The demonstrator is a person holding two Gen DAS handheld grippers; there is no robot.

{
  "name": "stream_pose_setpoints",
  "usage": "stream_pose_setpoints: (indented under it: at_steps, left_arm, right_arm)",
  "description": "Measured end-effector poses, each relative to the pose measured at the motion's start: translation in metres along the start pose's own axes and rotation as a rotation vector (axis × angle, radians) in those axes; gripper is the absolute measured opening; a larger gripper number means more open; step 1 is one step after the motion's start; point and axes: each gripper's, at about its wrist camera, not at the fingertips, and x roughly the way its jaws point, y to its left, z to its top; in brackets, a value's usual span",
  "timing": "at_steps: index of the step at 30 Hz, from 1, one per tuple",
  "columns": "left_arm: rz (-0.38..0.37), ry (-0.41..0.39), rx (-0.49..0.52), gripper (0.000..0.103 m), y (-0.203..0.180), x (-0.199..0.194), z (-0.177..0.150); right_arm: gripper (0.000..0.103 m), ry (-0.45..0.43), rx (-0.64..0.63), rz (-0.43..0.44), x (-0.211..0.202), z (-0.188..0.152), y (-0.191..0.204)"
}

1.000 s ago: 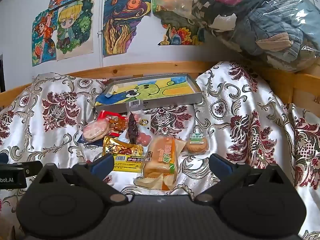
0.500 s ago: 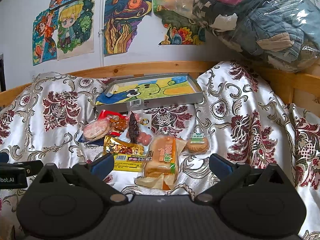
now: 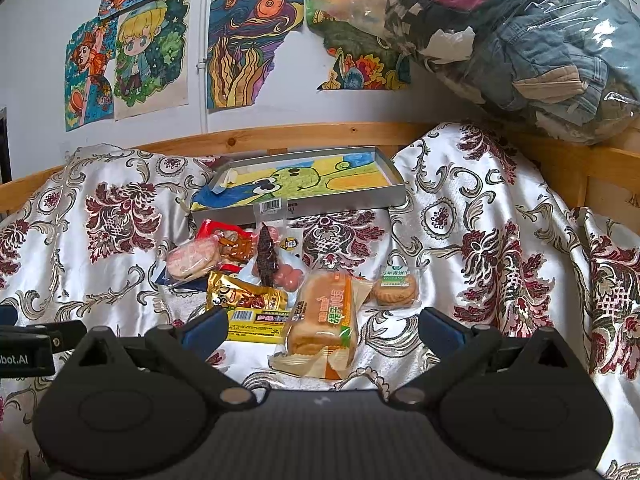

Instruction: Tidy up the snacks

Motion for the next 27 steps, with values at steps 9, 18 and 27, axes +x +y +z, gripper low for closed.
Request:
stream_pose_setpoints:
  at_steps: [9,18,27]
  left_arm:
    - [0.001,0.000,0.000,0.102,0.0000,0.0000,0.0000]
    - [0.001,0.000,0.001,0.102,0.0000,0.0000,0.0000]
    - [0.001,0.000,0.001,0.102,-0.0001,0.0000,0.0000]
  right_arm:
    - [0.103,0.000,0.000,0.000,0.0005,-0.0004,0.0001]
    - [0.103,-0.004,0.002,-0.001,-0.0013,0.0007,-0.0011]
    - [0.103,-0.003,0.002,-0.001,-0.0011,0.0002,-0.0007]
